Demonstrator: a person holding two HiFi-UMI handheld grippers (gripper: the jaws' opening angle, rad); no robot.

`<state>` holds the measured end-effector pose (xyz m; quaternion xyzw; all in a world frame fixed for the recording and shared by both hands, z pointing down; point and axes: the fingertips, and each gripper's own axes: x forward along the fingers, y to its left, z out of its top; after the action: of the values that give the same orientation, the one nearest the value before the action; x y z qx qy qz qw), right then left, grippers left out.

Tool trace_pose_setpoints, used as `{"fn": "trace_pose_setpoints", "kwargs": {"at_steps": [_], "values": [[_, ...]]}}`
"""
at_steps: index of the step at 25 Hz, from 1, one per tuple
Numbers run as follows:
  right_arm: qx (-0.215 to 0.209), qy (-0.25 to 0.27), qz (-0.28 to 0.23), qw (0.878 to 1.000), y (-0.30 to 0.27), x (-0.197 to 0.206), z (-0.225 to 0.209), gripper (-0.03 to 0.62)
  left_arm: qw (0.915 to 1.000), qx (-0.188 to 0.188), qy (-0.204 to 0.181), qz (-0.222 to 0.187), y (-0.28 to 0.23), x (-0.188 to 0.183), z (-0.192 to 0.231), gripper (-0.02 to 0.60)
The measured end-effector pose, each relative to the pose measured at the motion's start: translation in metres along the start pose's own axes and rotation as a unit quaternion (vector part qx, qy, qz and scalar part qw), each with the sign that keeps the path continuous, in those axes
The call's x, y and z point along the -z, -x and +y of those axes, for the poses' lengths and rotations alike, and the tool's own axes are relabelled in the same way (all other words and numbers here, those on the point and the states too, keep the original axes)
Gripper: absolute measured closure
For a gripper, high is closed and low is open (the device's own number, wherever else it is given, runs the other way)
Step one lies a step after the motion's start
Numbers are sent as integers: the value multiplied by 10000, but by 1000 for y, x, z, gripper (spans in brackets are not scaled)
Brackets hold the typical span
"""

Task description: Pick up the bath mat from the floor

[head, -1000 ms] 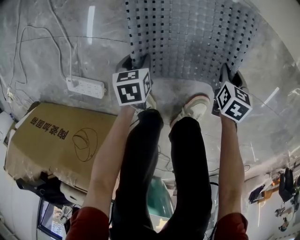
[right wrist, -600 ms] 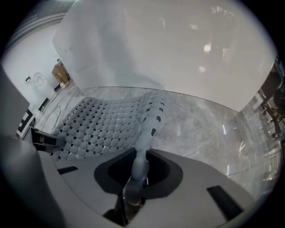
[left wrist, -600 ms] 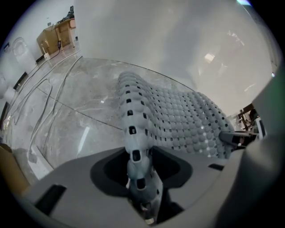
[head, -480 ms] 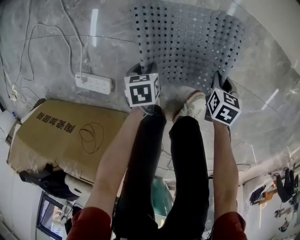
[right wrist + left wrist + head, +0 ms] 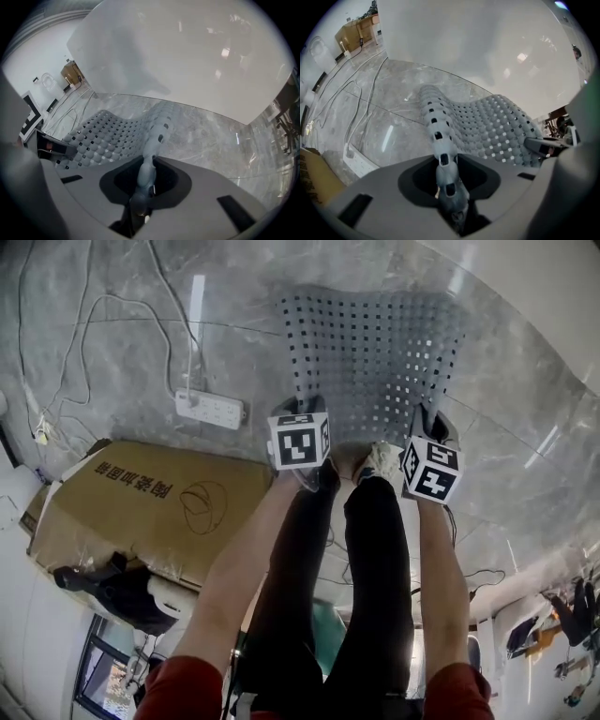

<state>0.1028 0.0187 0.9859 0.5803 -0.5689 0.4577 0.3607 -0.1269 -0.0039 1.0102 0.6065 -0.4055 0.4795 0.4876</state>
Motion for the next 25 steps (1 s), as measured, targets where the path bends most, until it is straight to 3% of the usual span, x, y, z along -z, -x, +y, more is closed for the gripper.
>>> {"fn": "trace_pose_setpoints", "kwargs": {"at_steps": [5,25], "values": [[-39,115,48,9999,37,-3,13,540,10000,-43,-31,-1,41,5,-9,462],[-32,-496,-77,9987,243,-56,43,540,9991,-92,-139,-393,265,-1,-68,469]]}}
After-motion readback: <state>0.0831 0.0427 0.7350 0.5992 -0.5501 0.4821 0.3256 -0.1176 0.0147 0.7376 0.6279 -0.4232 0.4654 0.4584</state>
